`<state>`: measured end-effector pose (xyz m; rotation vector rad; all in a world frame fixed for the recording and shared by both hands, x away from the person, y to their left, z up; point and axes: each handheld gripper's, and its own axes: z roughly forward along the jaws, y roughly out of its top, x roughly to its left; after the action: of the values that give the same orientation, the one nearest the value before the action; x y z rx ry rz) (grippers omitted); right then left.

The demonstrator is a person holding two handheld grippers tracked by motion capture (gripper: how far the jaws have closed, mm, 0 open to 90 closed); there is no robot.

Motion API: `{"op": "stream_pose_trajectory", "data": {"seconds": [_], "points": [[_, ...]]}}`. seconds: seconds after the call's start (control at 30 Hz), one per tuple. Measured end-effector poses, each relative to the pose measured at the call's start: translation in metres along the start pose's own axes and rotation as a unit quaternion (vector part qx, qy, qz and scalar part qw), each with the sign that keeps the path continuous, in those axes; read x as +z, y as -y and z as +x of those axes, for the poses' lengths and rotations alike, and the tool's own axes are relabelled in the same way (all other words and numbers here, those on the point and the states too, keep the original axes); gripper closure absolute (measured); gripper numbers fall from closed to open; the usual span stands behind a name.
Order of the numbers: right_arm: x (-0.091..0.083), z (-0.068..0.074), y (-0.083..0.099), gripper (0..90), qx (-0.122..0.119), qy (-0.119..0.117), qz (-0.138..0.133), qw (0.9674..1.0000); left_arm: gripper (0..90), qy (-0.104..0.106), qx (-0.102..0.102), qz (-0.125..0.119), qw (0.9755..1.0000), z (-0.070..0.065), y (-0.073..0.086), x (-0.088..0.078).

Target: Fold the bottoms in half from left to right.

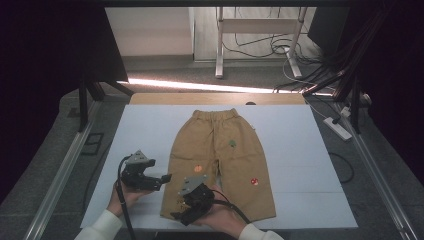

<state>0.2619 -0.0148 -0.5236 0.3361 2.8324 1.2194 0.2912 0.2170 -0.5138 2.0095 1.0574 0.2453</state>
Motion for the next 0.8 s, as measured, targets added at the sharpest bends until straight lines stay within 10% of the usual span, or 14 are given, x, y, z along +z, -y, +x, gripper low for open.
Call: {"op": "stream_pose_trajectory", "data": {"seconds": [0.6, 0.8], "points": [[0.030, 0.017, -0.010, 16.3, -0.037, -0.004, 0.030, 0.9989, 8.1, -0.001, -0.004, -0.001, 1.0000, 0.002, 0.001, -0.001], [0.032, 0.018, -0.009, 28.8, -0.045, 0.009, 0.044, 0.9980, 8.2, -0.002, -0.006, -0.001, 1.0000, 0.003, 0.002, -0.001]]}}
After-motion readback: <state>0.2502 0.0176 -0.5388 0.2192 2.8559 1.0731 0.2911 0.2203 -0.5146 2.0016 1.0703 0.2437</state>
